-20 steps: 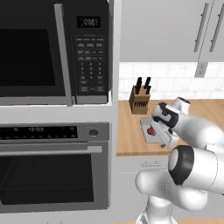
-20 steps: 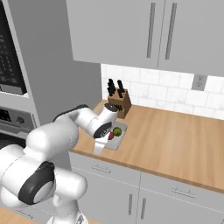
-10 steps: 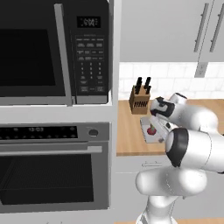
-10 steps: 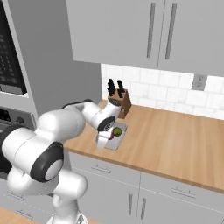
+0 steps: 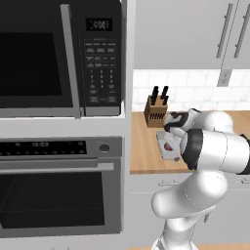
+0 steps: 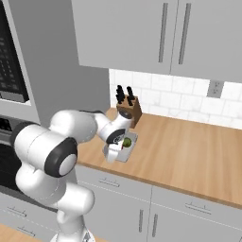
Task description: Take the meat container that has the shrimp and place it on the second highest rack of the freezer. Then take the vegetable container that has the tomato and lime and place it on the highest rack of the freezer.
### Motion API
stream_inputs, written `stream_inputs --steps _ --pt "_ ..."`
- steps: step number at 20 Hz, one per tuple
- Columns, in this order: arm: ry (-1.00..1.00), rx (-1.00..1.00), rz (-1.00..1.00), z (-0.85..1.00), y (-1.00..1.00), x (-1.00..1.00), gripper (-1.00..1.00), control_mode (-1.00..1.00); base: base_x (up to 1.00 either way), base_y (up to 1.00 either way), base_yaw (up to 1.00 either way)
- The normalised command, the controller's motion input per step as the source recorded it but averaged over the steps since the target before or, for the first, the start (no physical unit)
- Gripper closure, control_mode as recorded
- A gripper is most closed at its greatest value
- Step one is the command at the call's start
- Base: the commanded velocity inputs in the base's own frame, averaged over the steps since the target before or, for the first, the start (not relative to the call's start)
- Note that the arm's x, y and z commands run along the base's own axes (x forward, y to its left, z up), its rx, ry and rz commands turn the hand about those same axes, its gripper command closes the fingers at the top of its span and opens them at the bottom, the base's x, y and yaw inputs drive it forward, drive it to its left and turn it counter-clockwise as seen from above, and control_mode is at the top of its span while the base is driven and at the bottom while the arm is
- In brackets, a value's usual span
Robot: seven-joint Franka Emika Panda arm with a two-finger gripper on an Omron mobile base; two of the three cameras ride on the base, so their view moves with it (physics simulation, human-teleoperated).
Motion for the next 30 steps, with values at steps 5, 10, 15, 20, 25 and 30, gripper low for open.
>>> stream_inputs --steps 5,10,15,20,25,30 --pt "0.00 0.00 0.01 -0.14 -0.05 0.14 -1.00 -1.00 0.00 0.00 0.00" --pt "0.01 0.00 0.00 -0.36 0.00 0.00 -1.00 -1.00 0.00 0.00 0.00" --pt "0.08 0.00 0.00 -0.54 0.01 0.00 1.00 -1.00 0.00 0.00 0.00" --pt "0.09 0.00 0.00 -0.41 0.00 0.00 1.00 -1.00 0.00 0.00 0.00" --pt "0.04 0.00 0.00 -0.05 0.00 0.00 1.00 -1.00 0.00 0.00 0.00" --pt "-0.03 0.00 0.00 0.00 0.00 -0.05 1.00 -1.00 0.00 0.00 0.00"
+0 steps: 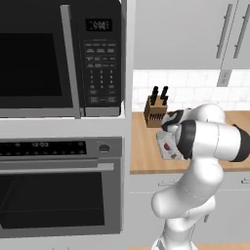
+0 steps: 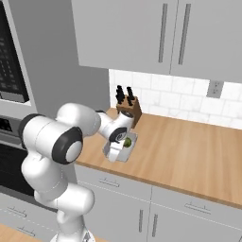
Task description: Take the meat container that has the shrimp and place it on the second highest rack of the freezer. Then take the vegetable container that has the tomato and lime and place it on the highest rack of the freezer.
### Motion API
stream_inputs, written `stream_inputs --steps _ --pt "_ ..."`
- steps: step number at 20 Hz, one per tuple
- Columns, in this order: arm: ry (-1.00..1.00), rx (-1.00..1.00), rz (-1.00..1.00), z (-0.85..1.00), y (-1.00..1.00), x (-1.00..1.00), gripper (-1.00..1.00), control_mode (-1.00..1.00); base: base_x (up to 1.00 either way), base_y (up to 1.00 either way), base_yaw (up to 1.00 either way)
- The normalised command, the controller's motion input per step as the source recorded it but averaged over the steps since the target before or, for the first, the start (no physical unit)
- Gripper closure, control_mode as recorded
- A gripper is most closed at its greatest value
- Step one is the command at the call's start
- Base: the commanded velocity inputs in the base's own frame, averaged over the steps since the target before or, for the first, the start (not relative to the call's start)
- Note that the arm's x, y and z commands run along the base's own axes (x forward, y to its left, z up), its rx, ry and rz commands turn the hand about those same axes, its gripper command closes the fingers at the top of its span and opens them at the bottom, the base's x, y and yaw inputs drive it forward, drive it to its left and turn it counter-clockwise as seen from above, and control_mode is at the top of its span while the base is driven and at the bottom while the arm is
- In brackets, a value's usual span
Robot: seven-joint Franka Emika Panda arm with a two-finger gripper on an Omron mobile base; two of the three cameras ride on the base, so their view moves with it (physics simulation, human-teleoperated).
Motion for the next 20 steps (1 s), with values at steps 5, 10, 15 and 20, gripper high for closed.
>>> stream_inputs --steps 5,10,15,20 --pt "-0.25 0.00 0.00 0.11 0.00 -0.31 1.00 -1.00 0.00 0.00 0.00" --pt "-0.22 -0.03 0.00 0.59 0.00 -0.50 1.00 -1.00 0.00 0.00 0.00" --pt "0.00 -0.03 0.00 0.73 0.01 -0.45 1.00 -1.00 0.00 0.00 0.00" --pt "0.00 -0.04 0.00 0.68 0.00 -0.41 1.00 -1.00 0.00 0.00 0.00"
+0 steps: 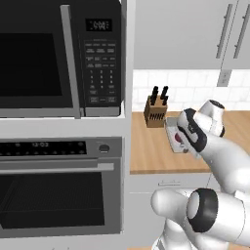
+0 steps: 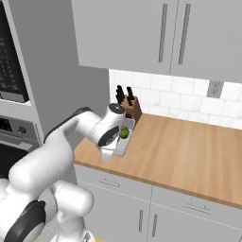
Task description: Take the meat container that has the shrimp and place it on the second highest rack of the freezer. Then take the vegetable container that has the tomato and lime and place it on the highest rack of the freezer.
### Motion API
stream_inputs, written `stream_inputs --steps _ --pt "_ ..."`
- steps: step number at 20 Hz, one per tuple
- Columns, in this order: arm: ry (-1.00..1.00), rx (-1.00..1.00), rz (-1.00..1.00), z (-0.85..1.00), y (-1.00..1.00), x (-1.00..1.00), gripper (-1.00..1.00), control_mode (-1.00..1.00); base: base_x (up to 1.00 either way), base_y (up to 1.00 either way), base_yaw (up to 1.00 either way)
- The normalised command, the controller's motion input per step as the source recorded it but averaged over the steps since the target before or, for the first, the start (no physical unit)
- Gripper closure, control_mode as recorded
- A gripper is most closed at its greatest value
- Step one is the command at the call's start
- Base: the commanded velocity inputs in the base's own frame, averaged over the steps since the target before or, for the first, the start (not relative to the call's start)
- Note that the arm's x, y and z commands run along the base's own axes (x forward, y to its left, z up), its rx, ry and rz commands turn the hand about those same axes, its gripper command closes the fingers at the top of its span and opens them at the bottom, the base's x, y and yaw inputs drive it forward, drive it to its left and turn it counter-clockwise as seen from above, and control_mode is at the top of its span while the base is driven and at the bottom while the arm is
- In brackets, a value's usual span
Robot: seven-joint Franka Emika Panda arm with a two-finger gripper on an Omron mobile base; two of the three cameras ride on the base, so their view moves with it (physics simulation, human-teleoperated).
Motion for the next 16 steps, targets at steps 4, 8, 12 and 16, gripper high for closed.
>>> stream_inputs --steps 4,8,12,16 --pt "0.00 -0.04 0.00 0.55 0.00 -0.36 1.00 -1.00 0.00 0.00 0.00" --pt "0.00 -0.05 0.00 0.33 0.00 -0.30 1.00 -1.00 0.00 0.00 0.00" --pt "0.00 -0.06 0.00 0.28 0.01 -0.26 1.00 -1.00 0.00 0.00 0.00" --pt "-0.01 -0.05 0.00 0.18 0.00 -0.40 1.00 -1.00 0.00 0.00 0.00"
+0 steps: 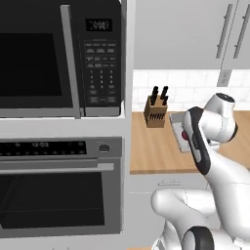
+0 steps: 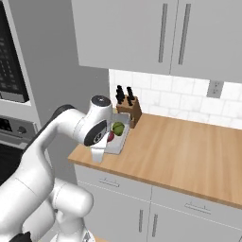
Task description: Take the meat container that has the shrimp and place it on the second highest rack of the freezer. Then take the vegetable container that has the tomato and lime and place it on the highest rack of the freezer.
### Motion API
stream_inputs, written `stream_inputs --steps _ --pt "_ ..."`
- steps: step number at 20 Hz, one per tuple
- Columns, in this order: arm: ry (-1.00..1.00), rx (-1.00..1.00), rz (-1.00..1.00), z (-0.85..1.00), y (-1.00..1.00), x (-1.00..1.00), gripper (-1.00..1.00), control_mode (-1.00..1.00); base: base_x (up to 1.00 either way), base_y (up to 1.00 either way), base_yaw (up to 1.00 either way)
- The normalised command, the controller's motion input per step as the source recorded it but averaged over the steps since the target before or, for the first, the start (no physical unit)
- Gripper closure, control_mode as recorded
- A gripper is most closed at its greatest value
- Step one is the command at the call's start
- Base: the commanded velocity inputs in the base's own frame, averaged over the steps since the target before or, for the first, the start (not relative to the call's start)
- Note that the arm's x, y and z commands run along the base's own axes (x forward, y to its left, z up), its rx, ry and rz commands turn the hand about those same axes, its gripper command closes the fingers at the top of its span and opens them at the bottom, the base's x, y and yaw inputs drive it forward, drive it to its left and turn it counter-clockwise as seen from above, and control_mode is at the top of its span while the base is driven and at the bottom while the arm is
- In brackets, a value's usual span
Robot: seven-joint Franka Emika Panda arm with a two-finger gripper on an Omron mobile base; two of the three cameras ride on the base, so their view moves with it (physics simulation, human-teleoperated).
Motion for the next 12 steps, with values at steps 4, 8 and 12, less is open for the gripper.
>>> stream_inputs --steps 4,8,12 --pt "-0.01 -0.03 0.00 0.38 0.00 -0.30 1.00 -1.00 0.00 0.00 0.00" --pt "0.00 0.00 0.00 0.44 0.00 -0.12 1.00 -1.00 0.00 0.00 0.00" --pt "0.00 0.01 0.00 0.51 0.00 -0.32 1.00 -1.00 0.00 0.00 0.00"
